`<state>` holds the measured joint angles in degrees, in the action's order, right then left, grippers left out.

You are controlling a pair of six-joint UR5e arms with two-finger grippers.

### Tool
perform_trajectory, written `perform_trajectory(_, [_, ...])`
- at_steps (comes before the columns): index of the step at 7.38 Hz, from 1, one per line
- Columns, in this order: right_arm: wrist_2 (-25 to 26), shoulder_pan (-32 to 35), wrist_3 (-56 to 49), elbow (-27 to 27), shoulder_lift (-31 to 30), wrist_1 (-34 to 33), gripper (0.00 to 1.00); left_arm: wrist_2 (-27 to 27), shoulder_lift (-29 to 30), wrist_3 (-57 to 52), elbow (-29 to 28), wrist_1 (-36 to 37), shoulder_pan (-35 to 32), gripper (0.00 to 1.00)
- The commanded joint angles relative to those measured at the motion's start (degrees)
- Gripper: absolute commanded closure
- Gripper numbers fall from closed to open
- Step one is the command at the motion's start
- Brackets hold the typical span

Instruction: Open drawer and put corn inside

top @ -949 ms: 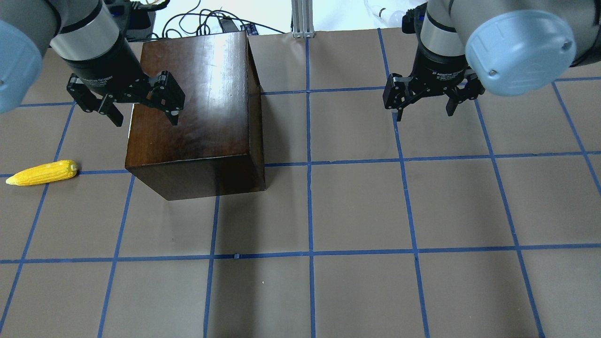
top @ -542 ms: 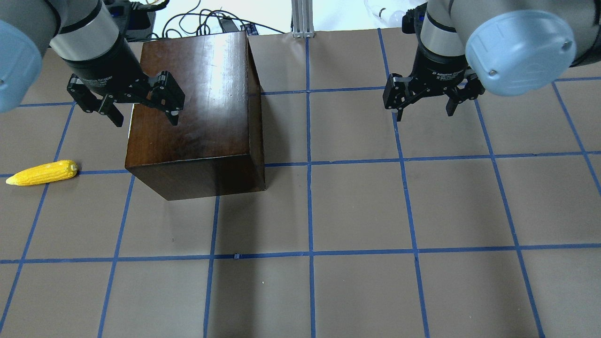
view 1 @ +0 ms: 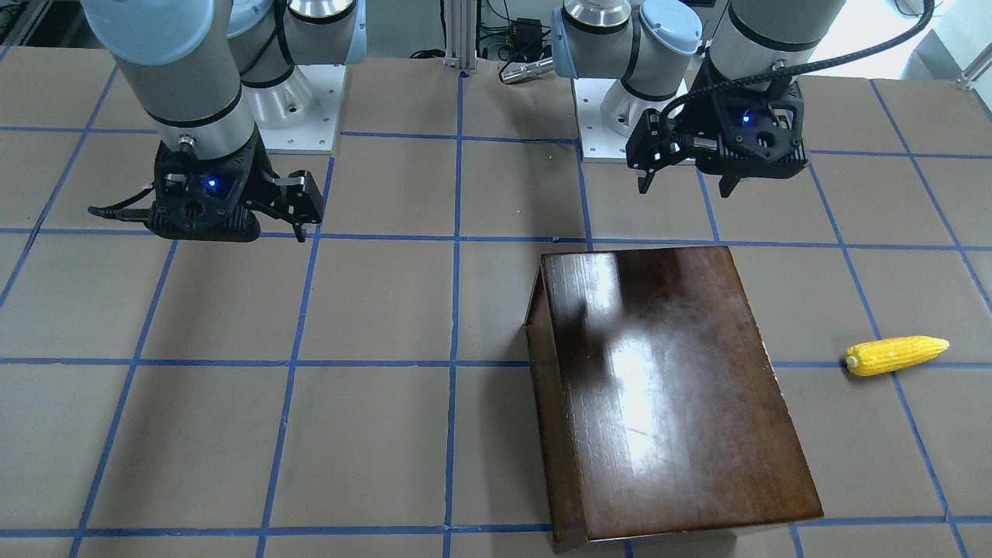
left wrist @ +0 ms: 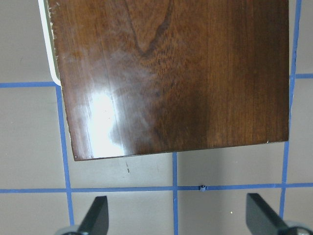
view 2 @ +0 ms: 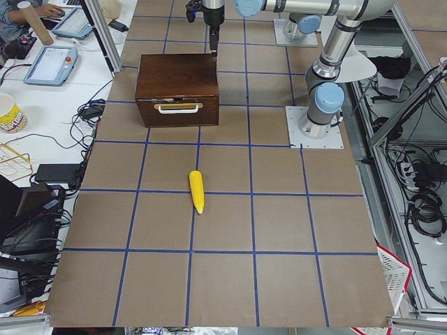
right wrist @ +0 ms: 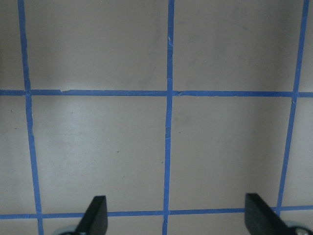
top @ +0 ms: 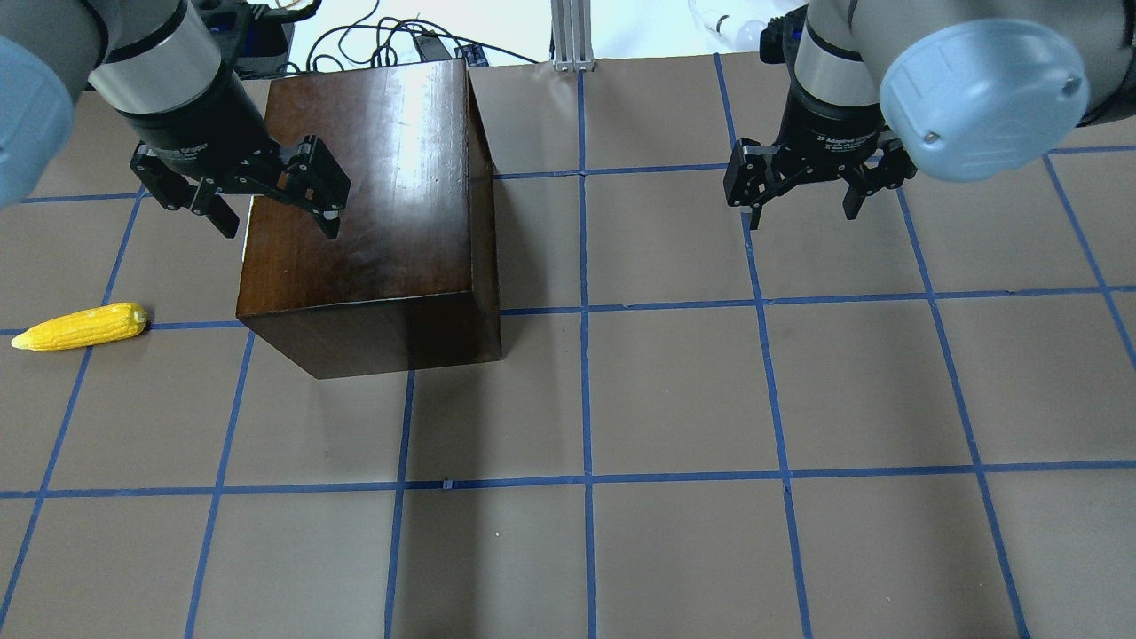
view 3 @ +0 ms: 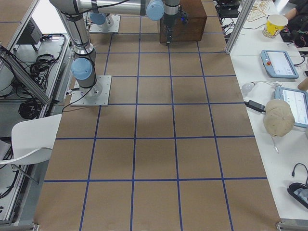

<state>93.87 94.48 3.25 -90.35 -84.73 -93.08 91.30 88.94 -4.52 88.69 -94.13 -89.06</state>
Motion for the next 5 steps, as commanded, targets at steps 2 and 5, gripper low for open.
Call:
perform_trajectory(2, [0.00, 0.00, 0.00, 0.00, 0.00, 0.00, 0.00, 2.55, -0.43, -1.37, -0.01, -0.17, -0.59, 0.00])
perform_trajectory(5, [0.00, 0.00, 0.00, 0.00, 0.00, 0.00, 0.00, 2.39, -0.52, -0.24, 0.26, 0.70, -0.59, 0.00])
